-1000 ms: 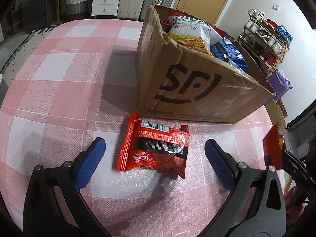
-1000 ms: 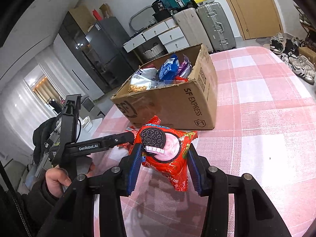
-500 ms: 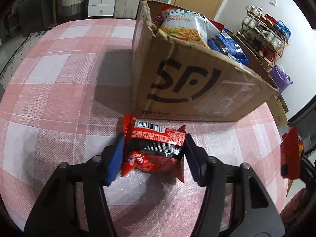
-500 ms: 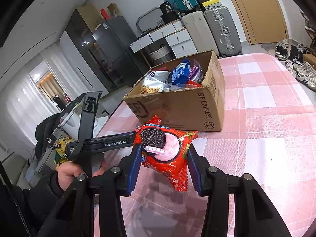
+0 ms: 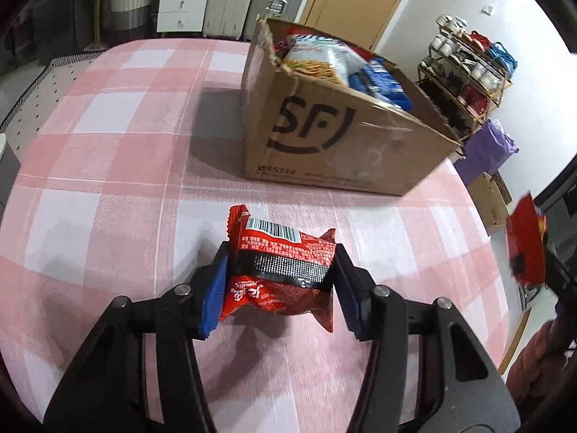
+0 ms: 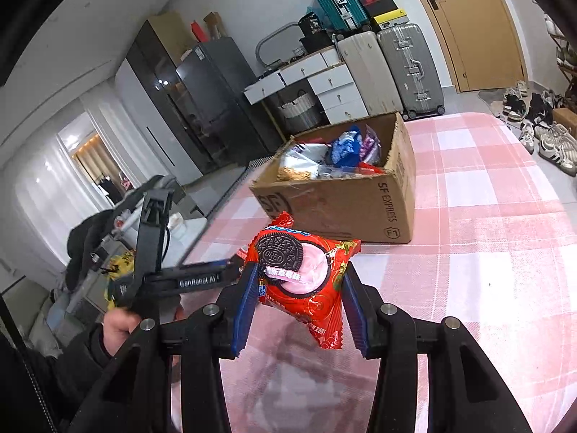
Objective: Organize snacks
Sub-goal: 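Lift and carry both red cookie packs over the SF box with both tools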
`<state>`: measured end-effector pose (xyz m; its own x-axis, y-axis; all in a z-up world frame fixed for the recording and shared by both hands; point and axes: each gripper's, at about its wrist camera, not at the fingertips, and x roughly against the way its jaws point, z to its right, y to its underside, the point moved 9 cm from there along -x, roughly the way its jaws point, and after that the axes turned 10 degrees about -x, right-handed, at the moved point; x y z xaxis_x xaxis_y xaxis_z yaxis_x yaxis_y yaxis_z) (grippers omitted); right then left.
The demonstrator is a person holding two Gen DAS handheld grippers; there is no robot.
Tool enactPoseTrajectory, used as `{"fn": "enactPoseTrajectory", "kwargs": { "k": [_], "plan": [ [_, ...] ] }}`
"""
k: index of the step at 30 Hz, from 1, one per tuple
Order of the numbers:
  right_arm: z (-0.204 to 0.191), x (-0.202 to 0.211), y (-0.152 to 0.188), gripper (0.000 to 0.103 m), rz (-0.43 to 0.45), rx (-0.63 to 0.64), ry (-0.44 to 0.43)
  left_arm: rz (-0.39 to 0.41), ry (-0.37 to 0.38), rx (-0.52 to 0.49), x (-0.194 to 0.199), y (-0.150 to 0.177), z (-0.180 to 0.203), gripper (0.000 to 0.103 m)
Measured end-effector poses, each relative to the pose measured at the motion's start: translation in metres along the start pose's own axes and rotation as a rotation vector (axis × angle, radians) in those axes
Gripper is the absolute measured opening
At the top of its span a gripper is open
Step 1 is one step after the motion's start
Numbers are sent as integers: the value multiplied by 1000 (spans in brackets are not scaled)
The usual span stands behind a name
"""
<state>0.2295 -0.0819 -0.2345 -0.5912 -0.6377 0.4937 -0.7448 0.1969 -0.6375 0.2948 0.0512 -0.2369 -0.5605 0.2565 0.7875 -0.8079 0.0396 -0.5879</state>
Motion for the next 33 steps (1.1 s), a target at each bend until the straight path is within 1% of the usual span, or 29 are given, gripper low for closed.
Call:
{"fn": "enactPoseTrajectory", "kwargs": {
  "k": [9,16,23,25,26,28,30,33],
  "plan": [
    [-23,22,1,45,34,23,13,83,9,-55,57,1,29,51],
    [-46,42,-10,45,75,68,14,158,8,-105,103,-15,50,51],
    [-73,59,-40,45,120,120,7,235,18,-142,150,-47,57,51],
    [-80,62,-50,45,120,119,-16,271,-35,-166,167,-59,55,51],
    [-81,62,-54,45,120,112,-25,297,-46,-175,178,-66,53,51],
    [-83,62,-62,45,123,108,-31,315,-33,-172,190,-77,51,51],
    [-87,62,-71,45,127,113,-32,332,-38,-177,200,-89,47,51],
    [-92,61,-87,45,139,116,-37,338,-5,-172,209,-106,45,51]
  ]
}}
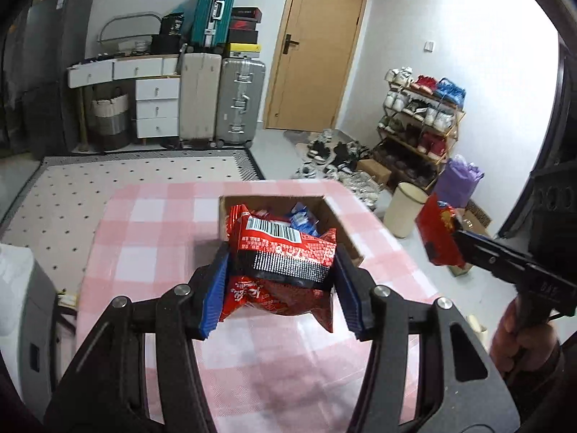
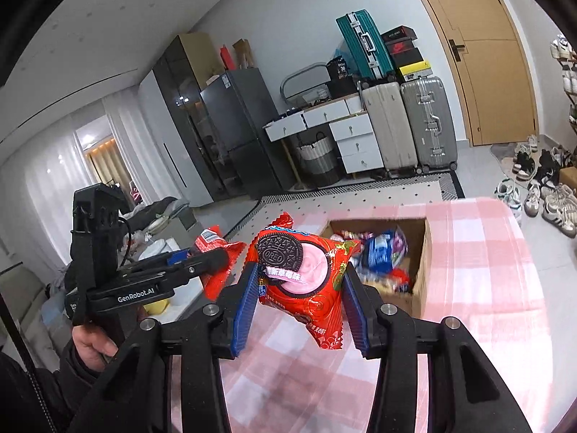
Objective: Organize snacks
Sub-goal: 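Lift and carry both red cookie packs over the SF box with both tools, then open both tools to drop the red cookie packs into the box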
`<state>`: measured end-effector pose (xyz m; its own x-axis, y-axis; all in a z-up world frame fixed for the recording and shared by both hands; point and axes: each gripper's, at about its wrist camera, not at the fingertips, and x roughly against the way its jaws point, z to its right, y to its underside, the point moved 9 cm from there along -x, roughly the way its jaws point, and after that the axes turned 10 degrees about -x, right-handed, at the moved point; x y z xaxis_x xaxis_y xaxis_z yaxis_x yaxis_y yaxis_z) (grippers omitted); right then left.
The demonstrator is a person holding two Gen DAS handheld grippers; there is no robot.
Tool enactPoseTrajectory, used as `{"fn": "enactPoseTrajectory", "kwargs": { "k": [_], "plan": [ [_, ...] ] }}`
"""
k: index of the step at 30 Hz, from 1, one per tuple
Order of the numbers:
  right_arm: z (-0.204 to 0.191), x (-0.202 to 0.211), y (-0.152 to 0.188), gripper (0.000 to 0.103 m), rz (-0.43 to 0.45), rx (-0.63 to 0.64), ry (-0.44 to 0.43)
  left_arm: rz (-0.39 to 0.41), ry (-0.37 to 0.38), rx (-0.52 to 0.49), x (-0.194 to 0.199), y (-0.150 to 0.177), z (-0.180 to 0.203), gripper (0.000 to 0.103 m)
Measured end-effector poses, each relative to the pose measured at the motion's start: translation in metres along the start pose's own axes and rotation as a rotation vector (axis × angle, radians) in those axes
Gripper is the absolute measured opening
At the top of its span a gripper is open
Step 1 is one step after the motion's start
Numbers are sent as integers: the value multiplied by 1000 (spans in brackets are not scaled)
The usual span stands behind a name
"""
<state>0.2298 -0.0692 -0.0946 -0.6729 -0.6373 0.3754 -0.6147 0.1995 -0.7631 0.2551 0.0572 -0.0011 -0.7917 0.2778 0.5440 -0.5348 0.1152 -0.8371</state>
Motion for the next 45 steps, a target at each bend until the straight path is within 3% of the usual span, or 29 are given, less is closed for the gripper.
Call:
{"fn": "enactPoseTrajectory", "kwargs": {
  "k": [9,13,21,30,45],
  "plan": [
    [-6,-19,-54,45,31,29,16,41,-8,-52,-10,-59,-2,51],
    [-3,-30,-73,45,53,54,40,39,-12,-80,-35,-79,-10,51],
    [25,-71,-98,45,30,42,76,37,63,-46,-102,-108,-22,51],
    [52,-122,-105,45,-10,70,127,2,147,-15,-180,-87,-25,51],
    [107,-190,-82,45,-109,33,166,-106,173,12,-272,-46,-37,52]
  ]
}}
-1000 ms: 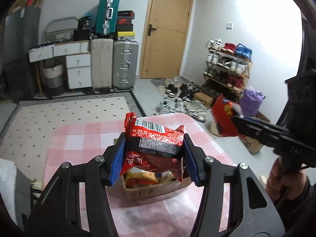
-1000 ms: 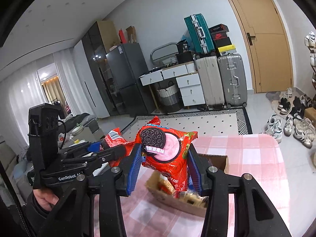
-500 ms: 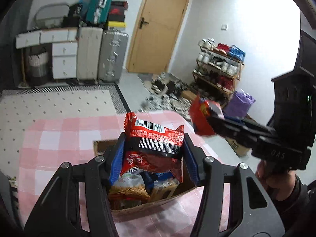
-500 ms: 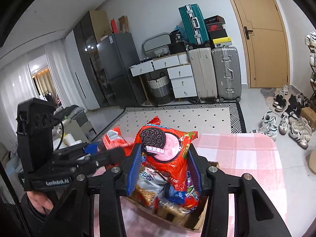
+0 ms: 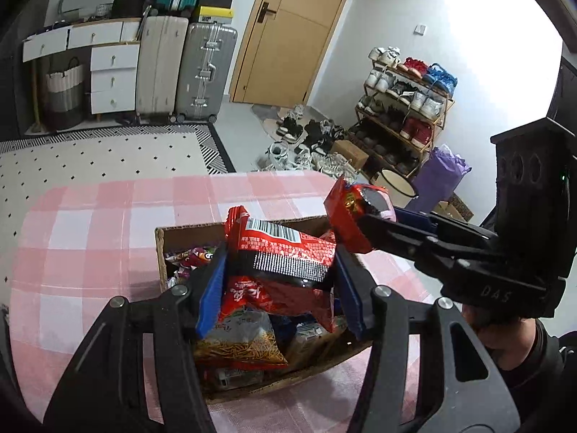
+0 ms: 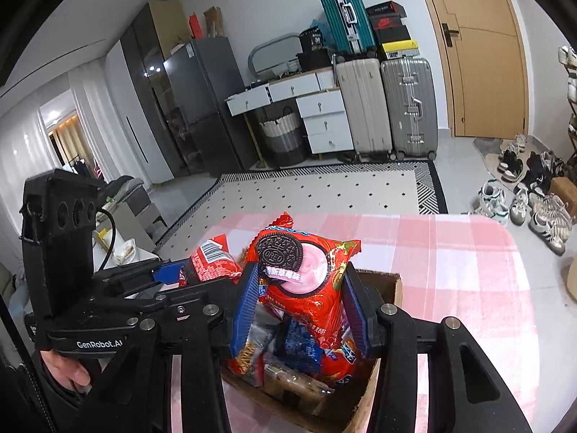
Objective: Organize snacks
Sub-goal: 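Open both tools to drop the red cookie packs into the box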
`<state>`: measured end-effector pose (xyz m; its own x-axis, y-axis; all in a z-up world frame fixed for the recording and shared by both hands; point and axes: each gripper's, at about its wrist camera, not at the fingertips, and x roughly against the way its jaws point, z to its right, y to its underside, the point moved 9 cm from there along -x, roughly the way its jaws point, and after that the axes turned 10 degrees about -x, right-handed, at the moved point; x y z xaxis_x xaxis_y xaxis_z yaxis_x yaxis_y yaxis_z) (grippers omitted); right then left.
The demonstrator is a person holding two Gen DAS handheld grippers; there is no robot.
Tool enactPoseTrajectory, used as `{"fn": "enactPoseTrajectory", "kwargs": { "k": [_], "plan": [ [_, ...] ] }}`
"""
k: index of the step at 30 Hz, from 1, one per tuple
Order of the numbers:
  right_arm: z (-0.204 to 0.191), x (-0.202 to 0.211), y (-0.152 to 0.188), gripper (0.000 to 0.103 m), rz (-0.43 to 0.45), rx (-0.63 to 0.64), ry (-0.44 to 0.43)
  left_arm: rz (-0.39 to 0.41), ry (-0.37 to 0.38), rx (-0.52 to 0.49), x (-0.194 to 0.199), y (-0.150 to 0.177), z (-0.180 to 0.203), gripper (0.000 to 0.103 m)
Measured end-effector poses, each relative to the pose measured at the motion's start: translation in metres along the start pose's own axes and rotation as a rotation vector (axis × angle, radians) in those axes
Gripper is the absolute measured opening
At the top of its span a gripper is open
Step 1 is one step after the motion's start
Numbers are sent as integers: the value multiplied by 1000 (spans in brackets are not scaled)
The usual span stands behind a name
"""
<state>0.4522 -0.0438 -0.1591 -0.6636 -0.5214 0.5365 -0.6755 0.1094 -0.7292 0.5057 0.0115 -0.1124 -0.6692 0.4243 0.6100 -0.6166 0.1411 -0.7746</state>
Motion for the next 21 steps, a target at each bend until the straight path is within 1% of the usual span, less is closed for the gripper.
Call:
{"fn": "enactPoseTrajectory", "kwargs": {
  "k": [2,3,4,5,7,9,14,16,21],
  "plan": [
    [6,-5,2,46,-12,-8,8,-10,1,8,-9,4,-4,53],
    [8,-8,4,49,-20,-12,7,-13,2,12,-13,6,-7,56],
    [11,-12,5,56,-25,-13,9,-21,6,15,-19,8,-9,63],
    [13,-14,6,59,-31,-11,13,-36,10,22,-25,10,-11,66],
    [19,-19,9,59,-39,-10,30,-52,-1,43,-33,12,-18,77],
    [23,-19,11,59,-44,-22,24,-56,-3,55,-35,15,-22,79],
    [26,-5,7,60,-11,-35,9,-40,-26,43,-24,14,-23,81],
    [24,6,6,65,9,-34,9,-33,-42,39,-19,15,-24,81],
    [10,40,0,69,66,-21,-12,-12,-79,42,12,17,-18,81]
  ]
}}
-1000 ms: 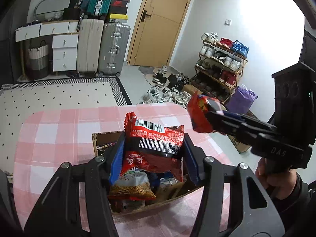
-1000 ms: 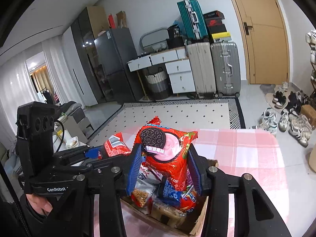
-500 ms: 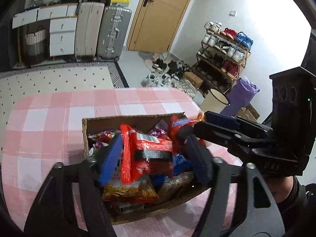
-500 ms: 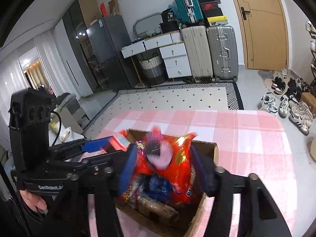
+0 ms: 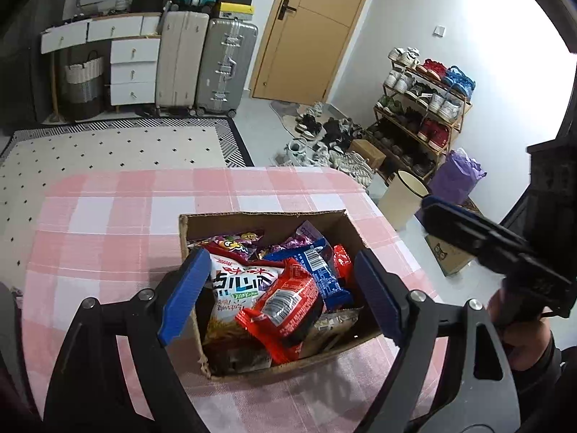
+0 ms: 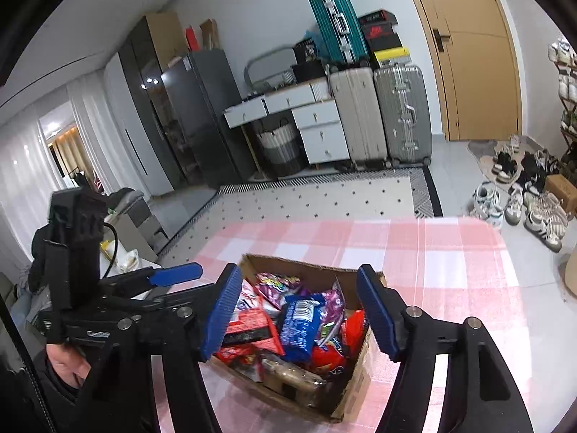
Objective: Organize snacks
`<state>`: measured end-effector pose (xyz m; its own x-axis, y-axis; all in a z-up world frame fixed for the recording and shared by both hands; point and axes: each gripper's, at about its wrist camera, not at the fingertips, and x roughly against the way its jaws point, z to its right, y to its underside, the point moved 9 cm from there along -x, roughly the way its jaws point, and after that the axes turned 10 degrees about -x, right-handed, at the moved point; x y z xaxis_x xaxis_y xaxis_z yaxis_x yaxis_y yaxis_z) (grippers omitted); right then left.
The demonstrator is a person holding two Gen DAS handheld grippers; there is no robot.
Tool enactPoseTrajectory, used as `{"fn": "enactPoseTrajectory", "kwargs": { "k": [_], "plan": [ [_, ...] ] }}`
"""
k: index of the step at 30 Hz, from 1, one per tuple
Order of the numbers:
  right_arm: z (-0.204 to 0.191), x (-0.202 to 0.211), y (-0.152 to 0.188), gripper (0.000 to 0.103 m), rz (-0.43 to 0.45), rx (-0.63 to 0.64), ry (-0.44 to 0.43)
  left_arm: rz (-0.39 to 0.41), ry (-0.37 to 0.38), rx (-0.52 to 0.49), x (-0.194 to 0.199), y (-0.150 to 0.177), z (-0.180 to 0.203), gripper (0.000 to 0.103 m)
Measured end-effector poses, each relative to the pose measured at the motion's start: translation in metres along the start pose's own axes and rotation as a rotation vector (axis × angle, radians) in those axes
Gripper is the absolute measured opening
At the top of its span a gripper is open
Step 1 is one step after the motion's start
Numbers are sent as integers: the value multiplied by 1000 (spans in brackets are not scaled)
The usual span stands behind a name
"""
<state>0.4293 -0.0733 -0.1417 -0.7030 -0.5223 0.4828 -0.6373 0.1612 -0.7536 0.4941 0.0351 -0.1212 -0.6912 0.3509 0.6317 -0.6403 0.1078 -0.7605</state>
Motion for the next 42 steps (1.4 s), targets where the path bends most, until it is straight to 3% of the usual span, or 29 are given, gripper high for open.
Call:
{"fn": "enactPoseTrajectory", "kwargs": {
  "k": [3,11,15,23,25,34,42],
  "plan": [
    [-10,19,-1,73,16,15,-6,8,-45,2,19,0,7,81],
    [-34,63,9,74,43,49,-4,83,-158,-43,81,-3,31,85],
    [-41,86,13,85,70,62,-2,148,-188,-38,118,-2,38,102],
    [-53,124,37,88,80,66,-10,200,-207,-50,172,5,58,102],
    [-57,134,44,94,95,69,-9,214,-212,-50,184,11,62,102],
    [-55,177,81,100,143,72,-5,242,-214,-25,214,56,71,102],
    [-44,191,129,100,189,81,19,291,-288,-25,215,104,70,102]
  ]
}}
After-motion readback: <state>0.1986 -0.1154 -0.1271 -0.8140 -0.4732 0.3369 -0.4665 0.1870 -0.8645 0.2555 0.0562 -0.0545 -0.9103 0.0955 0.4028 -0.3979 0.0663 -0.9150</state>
